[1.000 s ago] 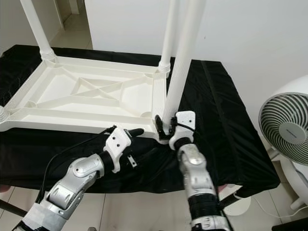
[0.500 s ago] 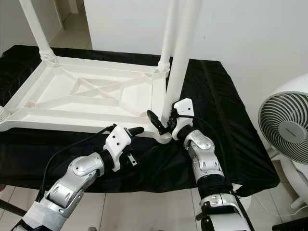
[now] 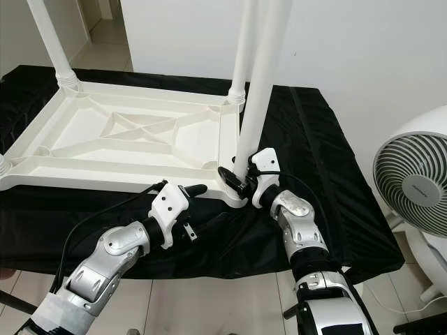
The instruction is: Building children table
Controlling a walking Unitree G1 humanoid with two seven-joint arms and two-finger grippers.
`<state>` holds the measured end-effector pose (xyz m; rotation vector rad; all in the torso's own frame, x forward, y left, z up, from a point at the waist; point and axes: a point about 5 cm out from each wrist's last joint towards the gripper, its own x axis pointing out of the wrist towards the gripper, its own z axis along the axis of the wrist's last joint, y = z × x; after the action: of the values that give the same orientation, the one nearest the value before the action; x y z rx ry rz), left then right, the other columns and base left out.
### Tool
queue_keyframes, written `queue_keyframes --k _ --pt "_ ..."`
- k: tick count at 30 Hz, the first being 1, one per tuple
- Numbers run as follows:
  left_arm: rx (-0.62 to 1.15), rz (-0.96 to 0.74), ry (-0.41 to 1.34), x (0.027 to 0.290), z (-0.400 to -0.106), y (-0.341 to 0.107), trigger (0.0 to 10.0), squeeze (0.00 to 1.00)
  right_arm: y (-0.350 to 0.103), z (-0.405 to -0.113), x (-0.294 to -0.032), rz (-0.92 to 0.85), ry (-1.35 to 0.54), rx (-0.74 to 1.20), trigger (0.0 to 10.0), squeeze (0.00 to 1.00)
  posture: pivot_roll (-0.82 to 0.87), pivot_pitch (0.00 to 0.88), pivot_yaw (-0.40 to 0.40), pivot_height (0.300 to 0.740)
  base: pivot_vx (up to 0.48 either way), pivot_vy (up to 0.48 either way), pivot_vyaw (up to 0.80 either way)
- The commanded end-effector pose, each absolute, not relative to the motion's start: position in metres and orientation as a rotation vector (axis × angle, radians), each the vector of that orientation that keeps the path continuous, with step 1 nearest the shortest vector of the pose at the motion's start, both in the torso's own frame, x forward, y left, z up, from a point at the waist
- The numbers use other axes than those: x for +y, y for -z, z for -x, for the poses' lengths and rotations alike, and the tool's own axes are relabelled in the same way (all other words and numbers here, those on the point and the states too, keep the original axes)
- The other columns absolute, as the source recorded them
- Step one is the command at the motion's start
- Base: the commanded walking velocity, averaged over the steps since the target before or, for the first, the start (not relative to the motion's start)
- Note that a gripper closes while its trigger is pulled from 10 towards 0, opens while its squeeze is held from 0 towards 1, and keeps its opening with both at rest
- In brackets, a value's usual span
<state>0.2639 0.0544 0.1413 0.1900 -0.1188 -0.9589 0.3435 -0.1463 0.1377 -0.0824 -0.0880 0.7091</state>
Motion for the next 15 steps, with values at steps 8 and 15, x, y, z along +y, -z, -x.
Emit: queue_keyframes --k 8,15 --pt "-0.114 -0.197 1.005 0.0547 -0.2613 -0.1425 10.0 0.0 -0.1264 -0.3397 -0.1473 0.046 -0.693 -0.064 4.1 0.0 0.11 0.058 -0.055 0.74 0.0 0.0 0.0" --pt "-0.116 -0.194 1.001 0.0548 -0.2613 -0.1426 10.0 0.0 -0.1254 -0.3372 -0.1446 0.031 -0.617 -0.065 10.0 0.0 0.11 0.058 -0.062 0.74 0.0 0.0 0.0"
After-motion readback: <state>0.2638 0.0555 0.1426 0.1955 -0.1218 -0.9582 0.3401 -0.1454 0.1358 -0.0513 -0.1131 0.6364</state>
